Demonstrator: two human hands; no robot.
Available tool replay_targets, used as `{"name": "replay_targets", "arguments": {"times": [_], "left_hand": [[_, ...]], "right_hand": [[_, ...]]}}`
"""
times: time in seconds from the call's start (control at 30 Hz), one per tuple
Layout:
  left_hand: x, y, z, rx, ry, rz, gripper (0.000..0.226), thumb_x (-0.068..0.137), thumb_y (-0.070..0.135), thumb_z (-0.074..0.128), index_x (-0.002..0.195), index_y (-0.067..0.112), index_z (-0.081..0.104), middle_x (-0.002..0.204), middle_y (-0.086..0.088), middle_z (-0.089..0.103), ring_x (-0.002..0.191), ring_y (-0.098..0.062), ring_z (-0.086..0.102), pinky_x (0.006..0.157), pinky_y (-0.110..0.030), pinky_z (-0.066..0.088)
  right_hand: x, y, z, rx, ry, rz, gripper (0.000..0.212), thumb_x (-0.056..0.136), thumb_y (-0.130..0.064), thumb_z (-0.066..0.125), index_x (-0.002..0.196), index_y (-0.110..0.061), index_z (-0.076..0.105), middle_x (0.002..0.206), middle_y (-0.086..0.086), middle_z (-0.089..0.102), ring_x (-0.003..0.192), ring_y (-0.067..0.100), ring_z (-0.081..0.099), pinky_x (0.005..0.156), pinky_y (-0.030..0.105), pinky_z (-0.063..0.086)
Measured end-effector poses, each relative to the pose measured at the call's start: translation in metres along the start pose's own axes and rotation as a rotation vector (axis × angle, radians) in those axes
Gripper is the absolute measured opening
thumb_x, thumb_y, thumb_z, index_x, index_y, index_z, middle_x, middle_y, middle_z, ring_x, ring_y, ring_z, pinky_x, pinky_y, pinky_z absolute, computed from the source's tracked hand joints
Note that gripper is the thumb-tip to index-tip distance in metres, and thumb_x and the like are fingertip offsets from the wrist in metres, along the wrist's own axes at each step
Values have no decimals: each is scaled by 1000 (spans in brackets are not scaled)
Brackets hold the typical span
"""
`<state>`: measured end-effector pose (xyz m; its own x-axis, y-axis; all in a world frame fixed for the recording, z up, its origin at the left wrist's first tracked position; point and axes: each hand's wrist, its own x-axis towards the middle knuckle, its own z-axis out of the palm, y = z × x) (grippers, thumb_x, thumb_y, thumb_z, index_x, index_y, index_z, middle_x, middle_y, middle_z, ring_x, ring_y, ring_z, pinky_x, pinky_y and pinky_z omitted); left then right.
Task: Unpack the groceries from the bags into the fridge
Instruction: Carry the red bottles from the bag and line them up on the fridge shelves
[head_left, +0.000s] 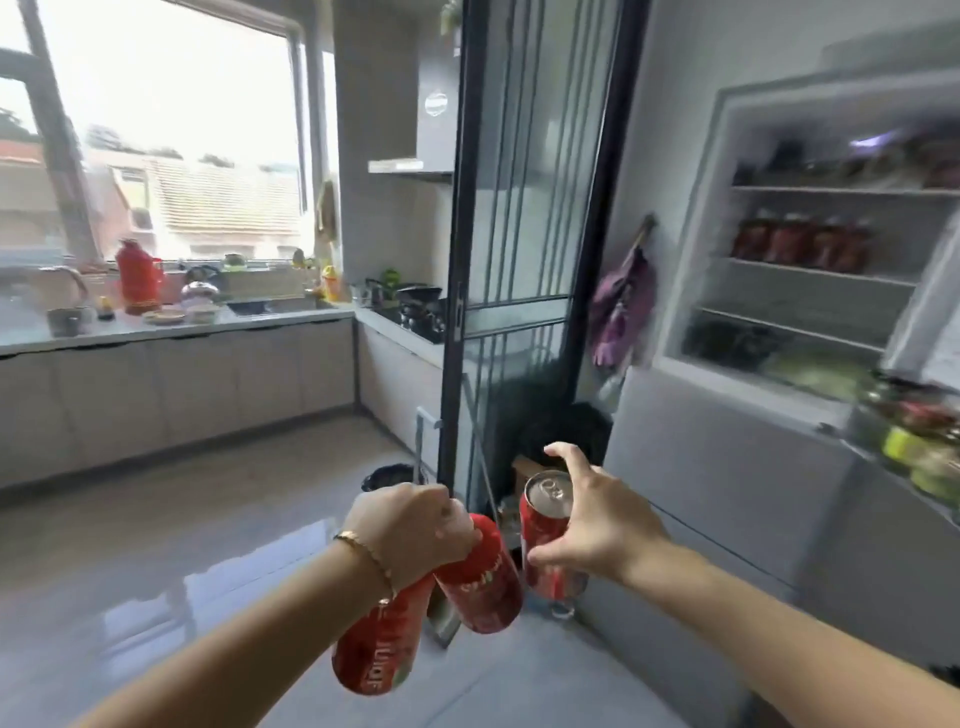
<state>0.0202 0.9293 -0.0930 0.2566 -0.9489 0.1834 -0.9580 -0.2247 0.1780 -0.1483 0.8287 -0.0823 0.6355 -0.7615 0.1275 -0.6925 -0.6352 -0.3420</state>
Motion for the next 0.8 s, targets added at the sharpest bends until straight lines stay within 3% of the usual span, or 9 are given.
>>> {"name": "replay_targets", "arguments": {"times": [0.1, 0.2, 0.27, 0.4, 0.57, 0.7, 0.8], "left_hand": [[89, 40, 11, -5, 101, 75, 34, 80, 50, 30, 69, 21, 43, 62, 7, 42, 72, -19, 52, 67, -22, 42], [170, 72, 15, -33, 186, 113, 26, 86, 33, 45, 70, 15, 51, 69, 0, 58, 70, -24, 57, 65, -23, 42], [226, 91, 17, -41, 168, 181, 27, 88, 35, 45, 73, 15, 53, 76, -1, 62, 71, -22, 58, 62, -23, 38], [337, 127, 13, -36, 135, 375, 32, 87, 41, 44, 66, 18, 43, 68, 5, 52, 66, -17, 53, 51, -22, 34], [449, 170, 2, -21, 141, 544, 27, 87, 43, 46, 77, 18, 51, 83, 0, 61, 77, -21, 59, 61, -25, 38], [544, 220, -1, -109, 218, 609, 30, 85, 43, 47, 72, 17, 49, 81, -1, 62, 80, -24, 61, 63, -25, 40], [593, 252, 3, -154, 276, 687, 28, 88, 45, 47, 84, 18, 46, 83, 0, 60, 86, -27, 62, 66, -26, 39]], "right_hand": [[43, 60, -31, 2, 62, 84, 94, 60, -39, 79, 138, -34, 25, 118, 1, 55, 102, 21, 56, 78, 29, 49], [87, 108, -56, -20, 120, 174, 82, 59, -39, 79, 130, -33, 38, 116, -2, 57, 103, 19, 57, 81, 28, 49], [117, 139, -69, -6, 160, 233, 80, 56, -40, 81, 126, -32, 44, 113, -2, 60, 102, 18, 58, 83, 29, 51], [179, 195, -102, 34, 281, 355, 74, 52, -38, 85, 117, -33, 50, 105, -7, 63, 98, 16, 61, 84, 35, 54], [237, 244, -145, 22, 366, 501, 63, 53, -38, 84, 107, -35, 52, 94, -14, 62, 92, 14, 61, 80, 31, 52], [289, 301, -186, -15, 492, 586, 57, 49, -43, 83, 96, -35, 52, 93, -14, 62, 92, 15, 62, 76, 32, 53], [317, 344, -213, -30, 586, 611, 60, 42, -50, 80, 93, -33, 55, 91, -12, 64, 88, 14, 63, 71, 32, 54]]}}
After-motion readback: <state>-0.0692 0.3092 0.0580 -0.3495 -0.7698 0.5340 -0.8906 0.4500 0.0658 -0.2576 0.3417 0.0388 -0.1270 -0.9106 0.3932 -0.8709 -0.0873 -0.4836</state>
